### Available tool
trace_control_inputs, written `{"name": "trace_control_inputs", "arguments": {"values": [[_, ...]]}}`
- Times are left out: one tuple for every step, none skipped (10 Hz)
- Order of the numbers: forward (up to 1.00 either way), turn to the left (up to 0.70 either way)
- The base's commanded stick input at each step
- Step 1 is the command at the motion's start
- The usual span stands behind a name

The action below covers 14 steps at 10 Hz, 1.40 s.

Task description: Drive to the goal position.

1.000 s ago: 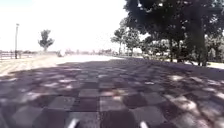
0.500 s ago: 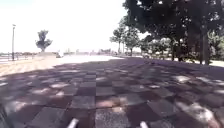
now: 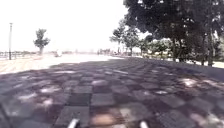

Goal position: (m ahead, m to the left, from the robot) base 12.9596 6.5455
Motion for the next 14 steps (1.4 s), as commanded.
{"name": "trace_control_inputs", "arguments": {"values": [[0.7,0.27],[0.7,0.27],[0.7,0.27],[0.7,0.27],[0.7,0.22],[0.7,0.14],[0.7,0.05],[0.7,0.0],[0.7,0.0],[0.7,0.0],[0.7,0.0],[0.7,0.0],[0.7,0.0],[0.7,0.0]]}}
